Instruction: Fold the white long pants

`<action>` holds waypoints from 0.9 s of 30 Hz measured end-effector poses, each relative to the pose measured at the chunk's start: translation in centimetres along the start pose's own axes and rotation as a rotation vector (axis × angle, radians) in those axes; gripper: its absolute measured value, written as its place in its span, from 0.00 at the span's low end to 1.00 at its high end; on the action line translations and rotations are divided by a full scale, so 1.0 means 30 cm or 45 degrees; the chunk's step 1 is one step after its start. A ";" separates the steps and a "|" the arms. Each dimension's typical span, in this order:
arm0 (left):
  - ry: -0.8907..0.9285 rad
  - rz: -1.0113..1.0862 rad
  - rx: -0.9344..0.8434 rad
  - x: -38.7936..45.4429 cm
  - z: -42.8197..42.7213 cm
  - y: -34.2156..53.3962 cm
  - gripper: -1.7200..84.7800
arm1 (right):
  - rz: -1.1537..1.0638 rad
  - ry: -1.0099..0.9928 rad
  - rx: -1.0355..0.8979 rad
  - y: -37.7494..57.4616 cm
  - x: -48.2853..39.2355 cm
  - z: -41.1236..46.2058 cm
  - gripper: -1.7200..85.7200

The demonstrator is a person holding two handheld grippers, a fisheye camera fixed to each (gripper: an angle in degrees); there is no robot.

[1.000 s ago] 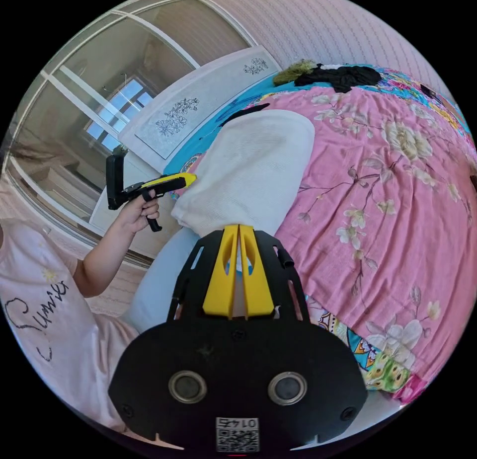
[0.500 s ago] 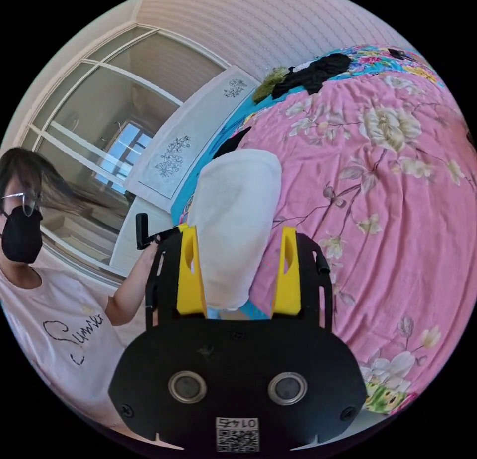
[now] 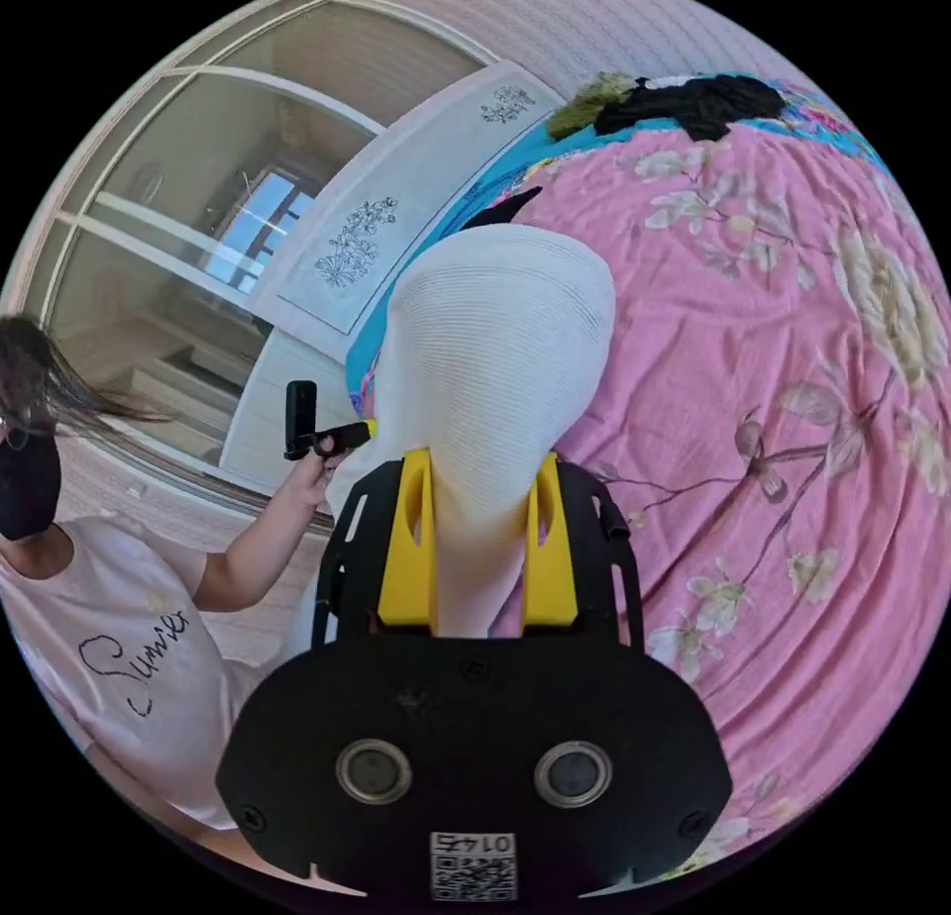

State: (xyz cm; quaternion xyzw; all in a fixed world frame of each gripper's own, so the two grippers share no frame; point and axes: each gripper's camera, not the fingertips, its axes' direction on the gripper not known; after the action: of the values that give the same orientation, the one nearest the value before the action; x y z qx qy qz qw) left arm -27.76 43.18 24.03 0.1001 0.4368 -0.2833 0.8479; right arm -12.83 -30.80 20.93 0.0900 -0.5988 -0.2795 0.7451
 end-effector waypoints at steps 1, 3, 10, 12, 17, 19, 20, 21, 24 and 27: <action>-0.011 -0.005 0.018 0.006 -0.002 0.013 0.13 | -0.156 0.122 -0.017 -0.014 -0.102 -0.008 0.17; -0.017 -0.011 0.044 0.021 -0.002 0.040 0.12 | -0.378 0.262 -0.040 -0.027 -0.250 -0.021 0.16; 0.077 0.120 0.016 0.262 0.175 0.032 0.12 | -0.837 0.453 -0.105 -0.096 -0.566 -0.237 0.15; 0.151 0.170 0.033 0.353 0.267 -0.013 0.12 | -0.866 0.492 -0.119 -0.119 -0.589 -0.351 0.15; 0.430 0.356 0.017 0.710 0.677 -0.276 0.12 | -0.748 0.695 -0.153 -0.201 -0.570 -0.792 0.15; 0.509 0.436 0.000 0.862 0.841 -0.392 0.12 | -0.643 0.770 -0.161 -0.249 -0.531 -0.968 0.16; 0.556 0.492 -0.019 0.974 0.958 -0.468 0.13 | -0.569 0.832 -0.162 -0.285 -0.500 -1.086 0.16; 0.576 0.509 -0.030 1.028 1.019 -0.504 0.13 | -0.516 0.868 -0.170 -0.308 -0.483 -1.146 0.17; 0.674 0.446 -0.069 1.231 1.360 -0.661 0.14 | -0.276 1.278 -0.131 -0.396 -0.380 -1.363 0.18; 0.551 0.322 -0.181 1.321 1.749 -0.755 0.15 | 0.020 1.375 -0.011 -0.441 -0.190 -1.451 0.17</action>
State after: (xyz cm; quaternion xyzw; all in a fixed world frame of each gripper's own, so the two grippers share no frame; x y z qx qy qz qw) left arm 13.40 -12.85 25.60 0.1522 0.6108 -0.1158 0.7683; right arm 23.38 -47.49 -1.70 0.2134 -0.1299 -0.1904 0.9494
